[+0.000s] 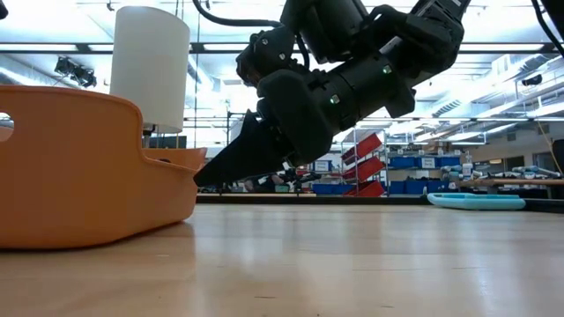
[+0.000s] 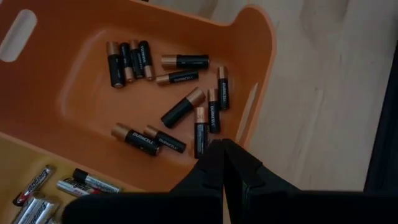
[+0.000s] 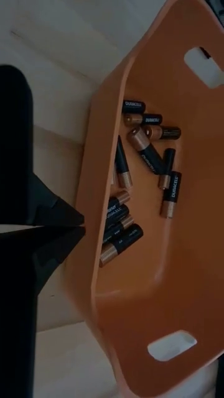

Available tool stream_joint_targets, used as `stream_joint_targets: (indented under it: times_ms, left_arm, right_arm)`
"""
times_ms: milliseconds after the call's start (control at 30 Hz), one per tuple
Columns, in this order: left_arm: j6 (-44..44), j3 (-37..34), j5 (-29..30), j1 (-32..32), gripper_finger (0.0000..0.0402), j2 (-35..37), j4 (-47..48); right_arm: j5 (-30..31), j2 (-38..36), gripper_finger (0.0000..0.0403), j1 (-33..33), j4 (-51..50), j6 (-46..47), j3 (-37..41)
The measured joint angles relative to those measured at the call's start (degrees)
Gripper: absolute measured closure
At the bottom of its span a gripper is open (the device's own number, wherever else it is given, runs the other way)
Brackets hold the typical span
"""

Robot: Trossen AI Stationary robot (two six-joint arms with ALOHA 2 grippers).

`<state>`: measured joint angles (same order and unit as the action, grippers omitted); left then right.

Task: Sort batteries
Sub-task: Return to Home Position

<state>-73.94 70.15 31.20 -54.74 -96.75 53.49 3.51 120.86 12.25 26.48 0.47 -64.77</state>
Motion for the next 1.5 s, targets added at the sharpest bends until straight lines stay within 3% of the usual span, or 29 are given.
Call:
stream_joint_targets:
  times_ms: [1133,1267,1500]
  left_arm:
    - [0.0,0.9,-2.2,-0.1,0.0402,-3.0,1.1]
    - [0.1,1.0,0.9,-0.7,0.0401,-2.9,1.1]
    - [8.6,1.0,11.1,-3.2,0.0402,-0.9,0.0]
  right_arm:
    - [0.8,-0.1,0.0403,0.6,0.4,-0.2,0.0]
    - [9.7,-0.3,0.0403,1.0,-3.6,0.4,0.0]
    - [12.1,-5.7,0.0403,1.1,-7.4,-0.4,0.1]
